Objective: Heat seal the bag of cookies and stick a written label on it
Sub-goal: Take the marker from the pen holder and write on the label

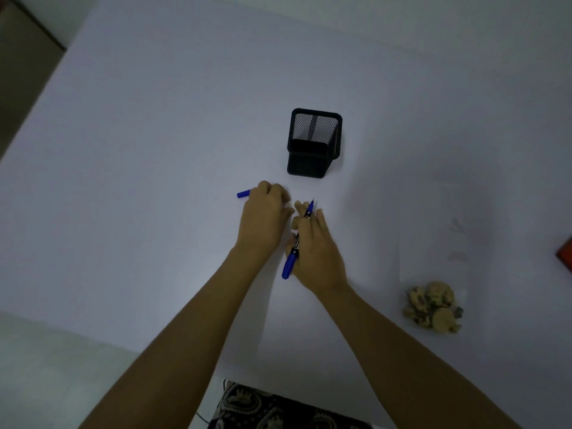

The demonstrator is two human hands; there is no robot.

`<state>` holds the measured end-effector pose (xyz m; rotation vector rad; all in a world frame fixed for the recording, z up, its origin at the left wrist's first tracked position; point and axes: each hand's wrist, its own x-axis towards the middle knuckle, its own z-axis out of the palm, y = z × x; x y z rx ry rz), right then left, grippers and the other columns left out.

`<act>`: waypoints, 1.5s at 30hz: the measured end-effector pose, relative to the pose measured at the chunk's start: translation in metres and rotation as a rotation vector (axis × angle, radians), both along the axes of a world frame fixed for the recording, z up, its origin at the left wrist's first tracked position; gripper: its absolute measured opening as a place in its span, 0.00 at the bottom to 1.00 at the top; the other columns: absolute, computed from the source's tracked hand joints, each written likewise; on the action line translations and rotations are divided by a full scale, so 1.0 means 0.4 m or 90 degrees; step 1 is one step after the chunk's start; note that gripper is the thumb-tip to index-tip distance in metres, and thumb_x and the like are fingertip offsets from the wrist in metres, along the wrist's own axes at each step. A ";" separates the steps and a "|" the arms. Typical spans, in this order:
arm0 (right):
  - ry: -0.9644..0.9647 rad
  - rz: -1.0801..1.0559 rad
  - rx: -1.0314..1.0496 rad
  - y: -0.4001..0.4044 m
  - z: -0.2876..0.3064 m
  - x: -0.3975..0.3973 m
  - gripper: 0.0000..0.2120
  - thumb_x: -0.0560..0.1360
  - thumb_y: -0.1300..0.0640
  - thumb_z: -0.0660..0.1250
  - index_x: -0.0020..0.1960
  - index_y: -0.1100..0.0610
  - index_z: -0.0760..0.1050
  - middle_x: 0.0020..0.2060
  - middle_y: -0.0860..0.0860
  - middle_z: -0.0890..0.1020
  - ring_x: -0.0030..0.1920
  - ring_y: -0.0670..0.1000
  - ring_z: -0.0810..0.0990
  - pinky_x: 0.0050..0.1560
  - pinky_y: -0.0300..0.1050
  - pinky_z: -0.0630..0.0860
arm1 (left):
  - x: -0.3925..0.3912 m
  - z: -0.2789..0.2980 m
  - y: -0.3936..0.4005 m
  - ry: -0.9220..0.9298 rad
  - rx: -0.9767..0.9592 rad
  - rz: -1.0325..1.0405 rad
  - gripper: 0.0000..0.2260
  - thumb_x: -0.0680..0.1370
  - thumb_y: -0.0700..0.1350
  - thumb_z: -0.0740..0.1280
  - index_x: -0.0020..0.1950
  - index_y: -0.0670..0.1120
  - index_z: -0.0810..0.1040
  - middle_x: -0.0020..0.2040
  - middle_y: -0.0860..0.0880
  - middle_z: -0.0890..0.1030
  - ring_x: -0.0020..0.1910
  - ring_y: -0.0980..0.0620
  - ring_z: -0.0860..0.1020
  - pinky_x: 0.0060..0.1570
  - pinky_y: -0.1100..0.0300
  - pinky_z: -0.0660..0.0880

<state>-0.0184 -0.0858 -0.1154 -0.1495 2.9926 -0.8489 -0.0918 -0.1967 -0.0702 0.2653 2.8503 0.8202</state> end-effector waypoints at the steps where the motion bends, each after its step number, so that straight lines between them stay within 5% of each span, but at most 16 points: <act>1: 0.007 0.000 0.006 0.000 0.006 0.001 0.24 0.67 0.66 0.74 0.61 0.66 0.72 0.66 0.65 0.74 0.67 0.66 0.71 0.68 0.63 0.68 | 0.002 0.006 0.005 -0.011 0.015 0.013 0.10 0.77 0.41 0.67 0.57 0.39 0.75 0.55 0.41 0.76 0.51 0.46 0.76 0.49 0.63 0.70; 7: 0.034 0.001 0.013 0.004 0.004 0.004 0.32 0.62 0.65 0.78 0.63 0.68 0.71 0.64 0.66 0.75 0.65 0.69 0.72 0.67 0.62 0.64 | 0.006 0.036 0.042 -0.097 0.053 0.063 0.17 0.77 0.38 0.67 0.65 0.40 0.71 0.58 0.41 0.75 0.52 0.46 0.77 0.48 0.64 0.70; 15: 0.014 0.009 -0.003 0.011 -0.010 -0.003 0.28 0.66 0.63 0.75 0.64 0.67 0.71 0.63 0.65 0.76 0.65 0.66 0.74 0.70 0.57 0.61 | -0.023 0.038 0.054 -0.112 -0.054 0.031 0.06 0.77 0.37 0.65 0.52 0.38 0.75 0.53 0.40 0.74 0.41 0.51 0.71 0.47 0.61 0.72; 19: 0.011 0.008 -0.015 0.012 -0.008 -0.001 0.28 0.65 0.64 0.76 0.63 0.68 0.72 0.59 0.66 0.79 0.60 0.66 0.78 0.63 0.61 0.74 | -0.037 0.043 0.056 -0.108 -0.071 -0.008 0.04 0.77 0.36 0.64 0.51 0.38 0.76 0.47 0.43 0.71 0.41 0.50 0.70 0.49 0.57 0.75; 31: 0.083 -0.005 0.010 0.009 -0.001 -0.001 0.26 0.67 0.64 0.75 0.62 0.68 0.70 0.58 0.66 0.79 0.60 0.66 0.78 0.67 0.56 0.66 | -0.066 0.048 0.059 -0.180 0.017 0.031 0.16 0.73 0.33 0.67 0.60 0.41 0.75 0.55 0.42 0.78 0.49 0.49 0.77 0.47 0.64 0.71; 38: 0.100 -0.050 -0.075 0.007 0.016 -0.007 0.19 0.70 0.64 0.73 0.58 0.64 0.71 0.46 0.61 0.82 0.46 0.60 0.82 0.51 0.53 0.81 | -0.060 0.051 0.041 -0.192 0.156 0.150 0.13 0.72 0.34 0.69 0.56 0.40 0.78 0.45 0.43 0.82 0.38 0.55 0.77 0.32 0.76 0.69; 41: 0.121 -0.121 -0.156 0.001 0.051 -0.022 0.09 0.73 0.63 0.71 0.49 0.62 0.72 0.40 0.56 0.80 0.39 0.54 0.80 0.44 0.46 0.81 | -0.056 0.058 0.041 -0.195 0.170 0.158 0.14 0.72 0.35 0.70 0.57 0.41 0.77 0.38 0.45 0.81 0.33 0.59 0.76 0.29 0.80 0.69; 45: 0.087 -0.185 -0.188 -0.011 0.096 -0.054 0.10 0.75 0.63 0.67 0.41 0.57 0.67 0.31 0.52 0.76 0.29 0.49 0.73 0.32 0.38 0.72 | -0.053 0.069 0.042 -0.184 0.152 0.169 0.12 0.73 0.35 0.69 0.55 0.41 0.78 0.38 0.46 0.82 0.33 0.60 0.77 0.29 0.83 0.67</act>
